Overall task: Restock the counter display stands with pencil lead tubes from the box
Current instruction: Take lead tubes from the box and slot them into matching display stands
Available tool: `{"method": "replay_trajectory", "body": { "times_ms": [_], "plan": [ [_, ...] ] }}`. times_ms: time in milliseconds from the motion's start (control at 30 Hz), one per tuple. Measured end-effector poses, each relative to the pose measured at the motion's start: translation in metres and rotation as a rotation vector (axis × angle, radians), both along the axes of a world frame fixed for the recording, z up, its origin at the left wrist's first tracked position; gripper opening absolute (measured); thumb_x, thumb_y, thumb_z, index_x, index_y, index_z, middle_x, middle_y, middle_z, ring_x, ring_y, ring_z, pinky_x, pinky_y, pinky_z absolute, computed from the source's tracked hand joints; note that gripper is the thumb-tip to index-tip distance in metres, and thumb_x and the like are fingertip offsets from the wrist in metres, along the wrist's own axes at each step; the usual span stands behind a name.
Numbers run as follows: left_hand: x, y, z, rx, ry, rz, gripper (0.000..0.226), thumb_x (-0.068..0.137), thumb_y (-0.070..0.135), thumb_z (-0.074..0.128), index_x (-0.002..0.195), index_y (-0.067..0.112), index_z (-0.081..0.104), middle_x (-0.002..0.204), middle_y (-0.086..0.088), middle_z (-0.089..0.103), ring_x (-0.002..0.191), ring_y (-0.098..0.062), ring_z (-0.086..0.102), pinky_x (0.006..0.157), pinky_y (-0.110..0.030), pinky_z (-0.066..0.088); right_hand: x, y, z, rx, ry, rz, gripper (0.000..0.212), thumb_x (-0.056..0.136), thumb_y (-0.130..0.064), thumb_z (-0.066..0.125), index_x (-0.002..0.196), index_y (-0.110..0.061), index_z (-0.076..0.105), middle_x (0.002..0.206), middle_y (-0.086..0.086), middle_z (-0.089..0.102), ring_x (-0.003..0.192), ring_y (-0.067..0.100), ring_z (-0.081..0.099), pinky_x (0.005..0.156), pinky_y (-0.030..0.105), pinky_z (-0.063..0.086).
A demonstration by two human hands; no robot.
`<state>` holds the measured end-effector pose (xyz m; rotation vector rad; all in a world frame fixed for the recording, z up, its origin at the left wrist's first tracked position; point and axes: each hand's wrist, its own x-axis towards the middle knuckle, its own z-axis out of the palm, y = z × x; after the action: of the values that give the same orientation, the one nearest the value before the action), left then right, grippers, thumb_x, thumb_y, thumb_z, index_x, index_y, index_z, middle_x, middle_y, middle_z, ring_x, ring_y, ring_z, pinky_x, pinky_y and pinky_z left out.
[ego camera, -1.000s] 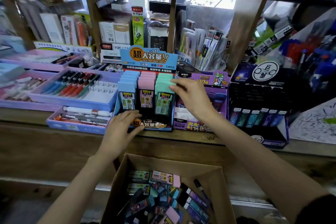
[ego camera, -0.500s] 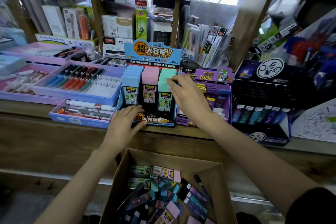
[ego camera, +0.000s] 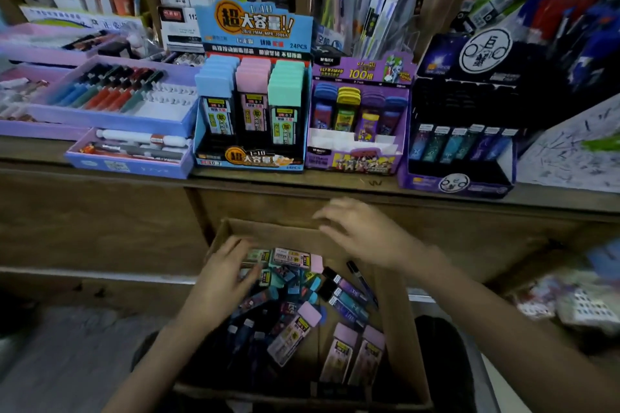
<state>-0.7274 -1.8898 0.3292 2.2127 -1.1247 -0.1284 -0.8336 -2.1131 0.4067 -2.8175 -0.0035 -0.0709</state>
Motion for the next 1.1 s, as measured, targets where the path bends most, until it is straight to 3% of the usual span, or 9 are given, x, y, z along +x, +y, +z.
{"method": "replay_trajectory", "body": {
  "times_ms": [100,300,400,500,633,767,867,967,1100],
  "plan": [
    [-0.003,0.002,-0.045,0.121,0.168,0.059,0.03,0.089,0.019,0.061,0.118,0.012,0.058,0.122,-0.003,0.052,0.112,-0.018,0.054,0.09,-0.022,0.038,-0.016,0.003,-0.055,0.12,0.188,-0.092,0.026,0.097,-0.025,0.046,0.117,-0.015,0.06,0.11,0.002,0.061,0.102,0.016,0.056,0.087,0.034,0.047],
    [-0.001,0.006,-0.11,0.342,0.447,0.207,0.051,0.087,0.019,0.063,0.134,0.01,0.044,0.133,-0.017,0.045,0.121,-0.032,0.047,0.097,-0.03,0.037,-0.007,0.013,-0.158,0.4,0.432,-0.389,0.023,0.095,-0.019,0.052,0.112,-0.01,0.064,0.114,0.006,0.066,0.104,0.019,0.06,0.088,0.031,0.049],
    [-0.003,0.008,-0.125,0.337,0.528,0.256,0.057,0.086,0.017,0.066,0.136,0.01,0.041,0.138,-0.017,0.038,0.126,-0.031,0.043,0.103,-0.032,0.034,0.009,0.022,-0.186,0.613,0.457,-0.65,0.024,0.093,-0.022,0.056,0.092,0.0,0.066,0.09,0.01,0.066,0.087,0.019,0.06,0.075,0.028,0.044],
    [-0.002,0.007,-0.133,0.305,0.528,0.283,0.059,0.083,0.016,0.069,0.136,0.011,0.042,0.135,-0.015,0.041,0.125,-0.029,0.044,0.103,-0.033,0.035,0.027,0.037,-0.201,0.837,0.461,-0.799,0.034,0.09,-0.031,0.06,0.069,-0.008,0.048,0.066,0.005,0.045,0.064,0.017,0.045,0.061,0.029,0.029],
    [0.001,0.005,-0.139,0.279,0.569,0.336,0.06,0.079,0.017,0.073,0.132,0.011,0.046,0.133,-0.014,0.043,0.124,-0.029,0.045,0.103,-0.034,0.035,0.044,0.054,-0.22,1.045,0.41,-0.985,0.034,0.086,-0.04,0.064,0.094,-0.009,0.055,0.088,0.004,0.058,0.087,0.023,0.057,0.071,0.027,0.041],
    [0.004,0.001,-0.146,0.33,0.582,0.374,0.05,0.079,0.022,0.073,0.122,0.01,0.052,0.128,-0.014,0.046,0.121,-0.03,0.045,0.1,-0.037,0.036,0.052,0.056,-0.227,1.145,0.347,-1.092,0.038,0.083,-0.023,0.07,0.115,-0.006,0.057,0.112,0.009,0.062,0.105,0.028,0.058,0.092,0.034,0.047],
    [0.005,-0.003,-0.149,0.377,0.6,0.377,0.047,0.079,0.024,0.074,0.119,0.009,0.054,0.127,-0.013,0.048,0.118,-0.029,0.045,0.098,-0.036,0.036,0.05,0.051,-0.225,1.2,0.367,-1.081,0.018,0.083,-0.017,0.07,0.091,-0.006,0.059,0.093,0.008,0.062,0.086,0.023,0.058,0.076,0.031,0.046],
    [0.006,-0.003,-0.15,0.402,0.594,0.357,0.046,0.079,0.024,0.073,0.119,0.007,0.055,0.126,-0.014,0.049,0.117,-0.029,0.047,0.096,-0.034,0.037,0.044,0.046,-0.222,1.211,0.399,-1.066,0.021,0.085,-0.016,0.068,0.099,-0.004,0.059,0.095,0.007,0.061,0.079,0.017,0.057,0.059,0.025,0.045],
    [0.005,-0.001,-0.147,0.376,0.543,0.363,0.032,0.088,0.021,0.064,0.114,0.003,0.057,0.122,-0.019,0.052,0.109,-0.03,0.053,0.088,-0.031,0.038,0.034,0.038,-0.217,1.199,0.528,-1.069,0.026,0.086,-0.023,0.066,0.102,-0.003,0.061,0.097,0.007,0.063,0.072,0.014,0.054,0.06,0.026,0.044]
  ]
}}
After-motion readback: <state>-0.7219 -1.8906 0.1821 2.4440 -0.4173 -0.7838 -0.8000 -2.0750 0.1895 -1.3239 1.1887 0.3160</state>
